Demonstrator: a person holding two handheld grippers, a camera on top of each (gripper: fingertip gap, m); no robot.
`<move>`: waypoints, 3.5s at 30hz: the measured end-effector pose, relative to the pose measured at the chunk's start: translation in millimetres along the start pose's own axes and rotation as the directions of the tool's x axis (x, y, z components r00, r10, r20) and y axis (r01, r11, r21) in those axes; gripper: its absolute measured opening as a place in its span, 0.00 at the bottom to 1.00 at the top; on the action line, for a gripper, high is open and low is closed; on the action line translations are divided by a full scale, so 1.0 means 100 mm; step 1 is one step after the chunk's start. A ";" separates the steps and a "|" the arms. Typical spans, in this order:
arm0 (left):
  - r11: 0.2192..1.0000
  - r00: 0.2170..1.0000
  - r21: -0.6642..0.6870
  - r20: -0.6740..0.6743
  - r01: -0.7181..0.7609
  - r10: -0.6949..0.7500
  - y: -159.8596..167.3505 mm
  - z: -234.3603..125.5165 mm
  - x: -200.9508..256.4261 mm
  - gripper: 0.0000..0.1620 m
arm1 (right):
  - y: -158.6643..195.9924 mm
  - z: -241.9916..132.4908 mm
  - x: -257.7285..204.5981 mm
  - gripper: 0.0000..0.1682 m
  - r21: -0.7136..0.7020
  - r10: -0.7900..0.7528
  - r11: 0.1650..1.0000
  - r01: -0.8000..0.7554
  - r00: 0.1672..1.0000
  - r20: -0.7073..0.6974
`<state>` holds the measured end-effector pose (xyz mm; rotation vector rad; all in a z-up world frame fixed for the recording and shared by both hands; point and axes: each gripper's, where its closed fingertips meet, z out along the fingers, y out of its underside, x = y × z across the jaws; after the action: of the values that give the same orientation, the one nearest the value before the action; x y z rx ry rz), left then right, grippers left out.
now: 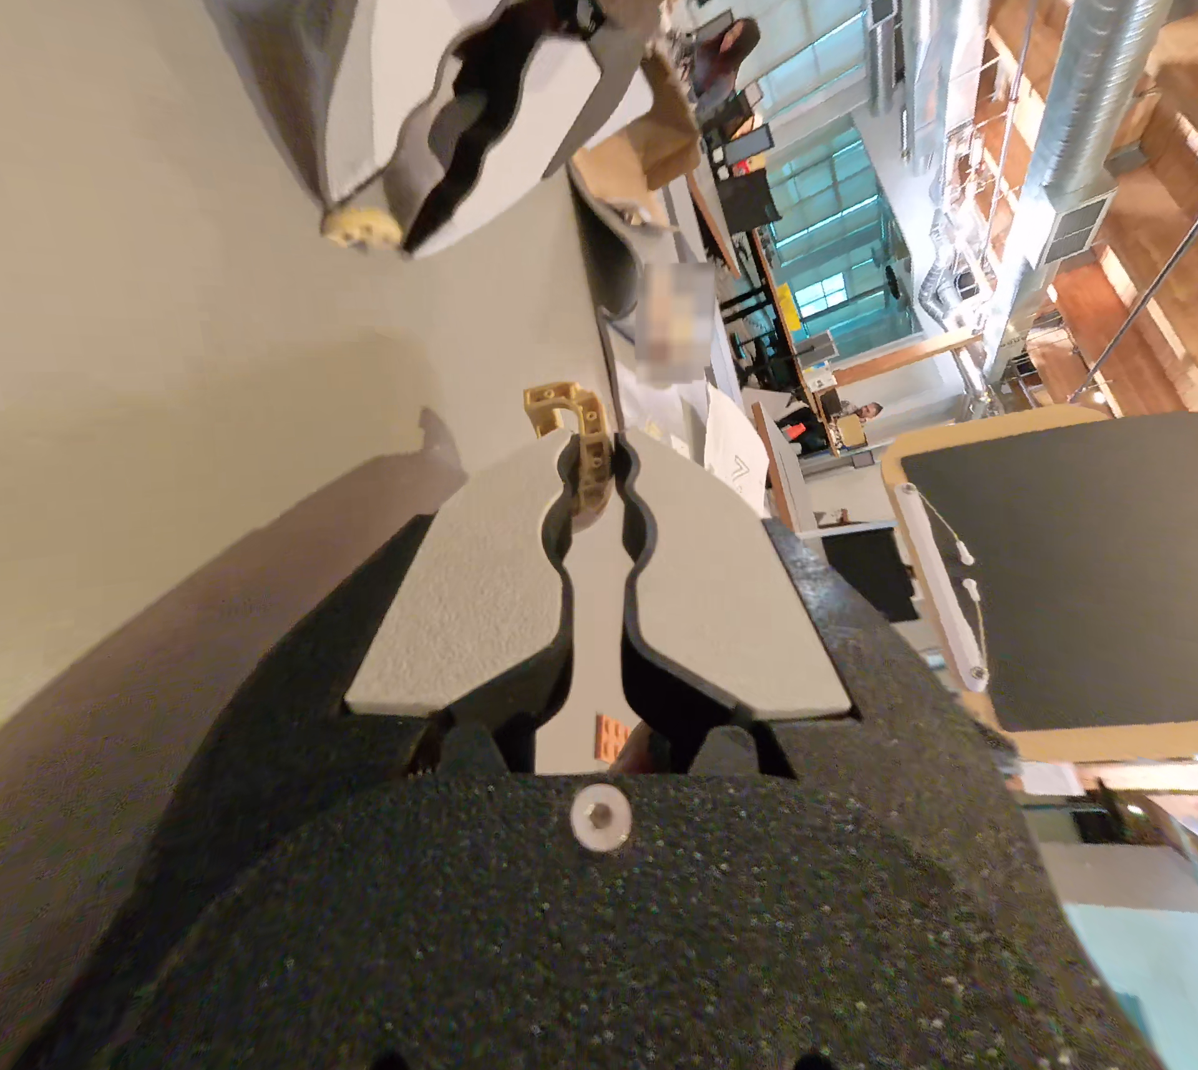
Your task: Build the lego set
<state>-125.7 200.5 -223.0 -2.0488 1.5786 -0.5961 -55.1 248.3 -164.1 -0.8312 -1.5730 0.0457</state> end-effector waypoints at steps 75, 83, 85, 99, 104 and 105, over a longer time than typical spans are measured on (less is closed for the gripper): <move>0.930 0.914 0.360 0.349 0.076 -0.210 -0.62 0.05 -0.21 0.08 | 0.85 -0.56 -0.25 0.18 -0.470 0.904 0.161 -0.868 0.321 -0.283; 0.928 0.919 0.361 0.327 0.093 -0.219 -0.62 0.06 -0.21 0.08 | 0.78 -0.72 -0.12 0.16 -0.406 0.826 0.421 -0.811 0.528 -0.199; 0.932 0.920 0.347 0.320 0.108 -0.226 -0.61 0.08 -0.22 0.08 | 0.80 -0.68 -0.11 0.16 -0.437 0.783 0.458 -0.774 0.584 -0.215; 0.912 0.896 0.399 0.362 0.098 -0.255 -0.63 -0.02 -0.26 0.08 | 0.68 -0.40 -0.03 0.03 -0.450 0.910 0.261 -0.854 0.373 -0.180; 0.904 0.906 0.419 0.347 0.082 -0.243 -0.65 -0.04 -0.22 0.08 | 0.86 -0.39 -0.06 0.03 -0.412 0.989 -0.074 -0.908 -0.013 -0.148; 0.905 0.909 0.419 0.343 0.080 -0.239 -0.65 -0.04 -0.21 0.08 | 0.91 -0.39 -0.08 0.03 -0.421 0.988 -0.077 -0.904 -0.014 -0.151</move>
<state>-83.6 235.0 -180.8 -1.8520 0.9717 -0.4824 22.2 294.2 -206.3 -2.3109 -0.7420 0.9556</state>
